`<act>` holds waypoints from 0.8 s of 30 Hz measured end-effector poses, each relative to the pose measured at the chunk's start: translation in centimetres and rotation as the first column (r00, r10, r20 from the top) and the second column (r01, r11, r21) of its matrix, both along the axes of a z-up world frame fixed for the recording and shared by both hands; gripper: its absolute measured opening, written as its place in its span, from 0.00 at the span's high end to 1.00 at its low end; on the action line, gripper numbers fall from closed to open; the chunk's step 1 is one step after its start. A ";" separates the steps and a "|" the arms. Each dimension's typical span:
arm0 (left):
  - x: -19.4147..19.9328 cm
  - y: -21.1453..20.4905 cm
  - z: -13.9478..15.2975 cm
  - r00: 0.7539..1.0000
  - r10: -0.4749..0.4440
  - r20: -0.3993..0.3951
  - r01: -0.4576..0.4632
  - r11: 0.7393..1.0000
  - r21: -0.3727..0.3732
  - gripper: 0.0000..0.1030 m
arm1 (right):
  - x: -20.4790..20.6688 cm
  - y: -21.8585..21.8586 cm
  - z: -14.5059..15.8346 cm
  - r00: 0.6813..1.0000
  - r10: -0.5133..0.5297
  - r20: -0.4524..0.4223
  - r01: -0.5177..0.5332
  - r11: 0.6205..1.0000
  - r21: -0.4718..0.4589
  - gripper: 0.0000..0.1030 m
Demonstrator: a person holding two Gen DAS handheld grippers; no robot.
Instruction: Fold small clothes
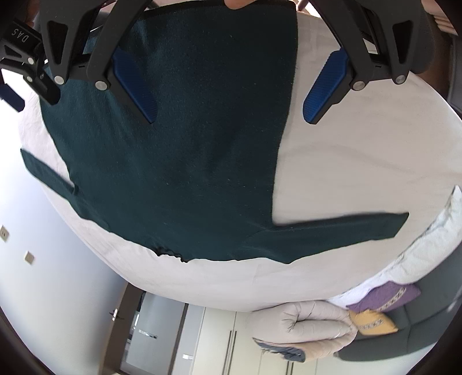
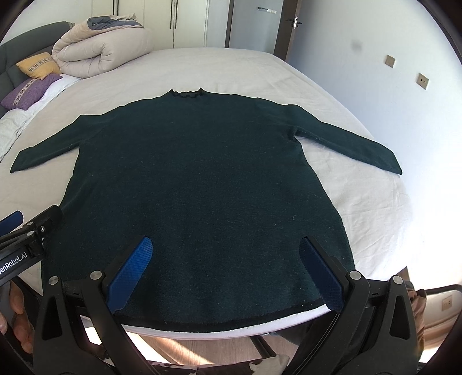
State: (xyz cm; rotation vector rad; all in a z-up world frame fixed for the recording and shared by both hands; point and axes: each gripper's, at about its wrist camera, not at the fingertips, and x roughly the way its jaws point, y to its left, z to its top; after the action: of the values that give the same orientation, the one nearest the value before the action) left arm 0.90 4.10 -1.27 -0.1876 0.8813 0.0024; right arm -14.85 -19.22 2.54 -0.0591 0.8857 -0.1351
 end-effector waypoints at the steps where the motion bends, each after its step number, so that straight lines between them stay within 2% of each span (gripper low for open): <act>1: 0.2 0.7 0.0 1.000 0.011 0.000 -0.011 1.000 -0.020 0.00 | 0.3 0.0 0.0 1.000 0.009 -0.001 -0.009 1.000 0.006 0.00; 4: 1.0 3.6 0.3 0.998 0.062 0.024 -0.060 0.995 -0.076 0.00 | 0.8 0.0 0.1 1.000 0.031 -0.002 -0.031 0.999 0.028 0.00; 5: 1.5 5.2 0.3 0.996 0.079 0.033 -0.074 0.990 -0.121 0.00 | 1.1 0.1 0.2 0.999 0.043 -0.001 -0.043 0.998 0.039 0.00; 8: 2.8 9.2 0.0 0.994 0.096 0.041 -0.082 0.962 -0.261 0.00 | 1.9 0.3 0.6 0.997 0.076 0.012 -0.076 0.994 0.083 0.00; 11: 3.5 12.8 -0.2 0.982 0.174 0.077 -0.142 0.938 -0.316 0.00 | 3.1 0.7 1.1 0.995 0.093 0.023 -0.095 0.987 0.127 0.00; 13: 4.3 14.6 -0.7 0.982 0.187 0.033 -0.166 0.929 -0.331 0.00 | 4.0 1.2 1.4 0.994 0.106 0.028 -0.109 0.983 0.148 0.00; 14: 5.1 16.0 -1.3 0.981 0.194 -0.018 -0.188 0.918 -0.350 0.00 | 4.4 1.6 1.5 0.992 0.119 0.030 -0.123 0.980 0.159 0.00; 15: 5.5 17.2 -1.8 0.977 0.210 -0.038 -0.209 0.902 -0.377 0.00 | 4.9 2.0 1.6 0.991 0.129 0.032 -0.133 0.978 0.163 0.00; 16: 5.8 18.4 -2.1 0.972 0.232 -0.041 -0.229 0.884 -0.408 0.00 | 5.3 2.5 1.6 0.990 0.139 0.033 -0.142 0.976 0.165 0.00; 18: 6.3 22.1 -2.5 0.951 0.308 -0.006 -0.271 0.828 -0.491 0.00 | 6.2 3.4 1.7 0.987 0.160 0.032 -0.163 0.972 0.167 0.00; 21: 7.5 27.6 -3.4 0.900 0.434 -0.027 -0.362 0.712 -0.602 0.00 | 7.4 4.4 1.5 0.982 0.185 0.038 -0.189 0.964 0.187 0.00; 22: 8.1 29.6 -3.9 0.882 0.471 -0.026 -0.372 0.661 -0.652 0.00 | 7.9 4.6 1.4 0.980 0.193 0.036 -0.197 0.959 0.205 0.00; 24: 9.4 32.2 -4.9 0.850 0.525 -0.043 -0.409 0.606 -0.682 0.00 | 9.0 5.1 1.0 0.980 0.198 0.028 -0.199 0.951 0.237 0.00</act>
State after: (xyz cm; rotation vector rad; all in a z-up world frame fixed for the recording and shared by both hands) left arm 10.26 36.28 -6.17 -1.1029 0.6074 0.1635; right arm -5.84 -14.15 3.51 0.0769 0.8812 0.1600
